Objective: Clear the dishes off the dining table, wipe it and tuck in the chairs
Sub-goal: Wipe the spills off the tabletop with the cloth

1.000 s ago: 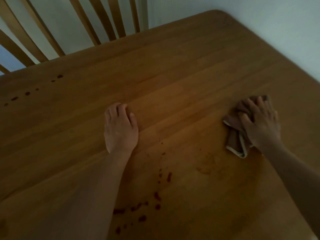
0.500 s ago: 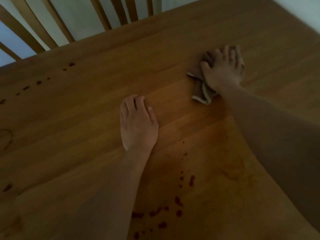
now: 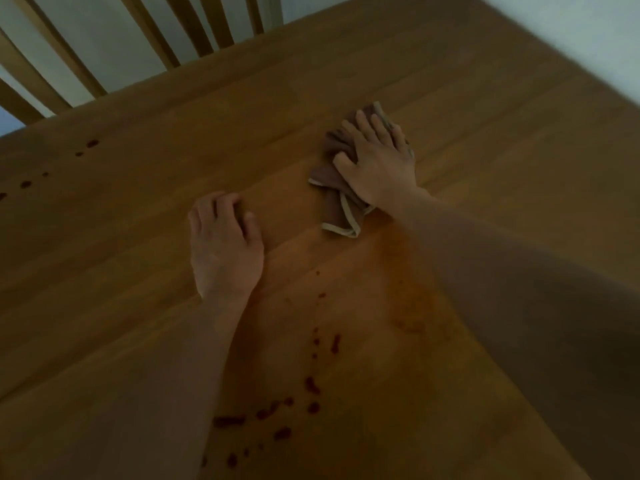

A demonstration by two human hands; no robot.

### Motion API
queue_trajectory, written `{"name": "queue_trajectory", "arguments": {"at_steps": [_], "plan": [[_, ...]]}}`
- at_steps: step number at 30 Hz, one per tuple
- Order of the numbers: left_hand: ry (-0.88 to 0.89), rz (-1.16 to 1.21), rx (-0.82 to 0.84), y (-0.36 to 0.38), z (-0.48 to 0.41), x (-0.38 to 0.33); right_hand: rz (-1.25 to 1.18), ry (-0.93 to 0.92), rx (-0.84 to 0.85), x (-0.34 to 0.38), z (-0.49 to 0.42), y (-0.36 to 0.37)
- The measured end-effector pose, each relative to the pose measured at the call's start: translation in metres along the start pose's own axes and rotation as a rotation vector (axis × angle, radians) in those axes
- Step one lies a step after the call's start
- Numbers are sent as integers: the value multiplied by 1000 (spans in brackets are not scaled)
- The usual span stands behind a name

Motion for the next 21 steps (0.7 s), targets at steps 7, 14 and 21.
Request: {"name": "queue_trajectory", "arguments": {"at_steps": [7, 14, 21], "plan": [[-9, -20, 6, -1, 1, -3, -13, 264, 2, -134, 80, -4], [19, -8, 85, -2, 4, -2, -88, 377, -13, -184, 171, -7], [95, -9, 221, -9, 23, 10, -136, 612, 0, -168, 276, -10]]}}
Point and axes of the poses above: each hand's wrist, its own z-axis away from the middle knuckle, its own y-axis out of the palm, x = y × z, the point moved 5 cm from there along -z, towards the middle knuckle, and after that the axes turned 12 degrees about z, right-handed, at the moved point
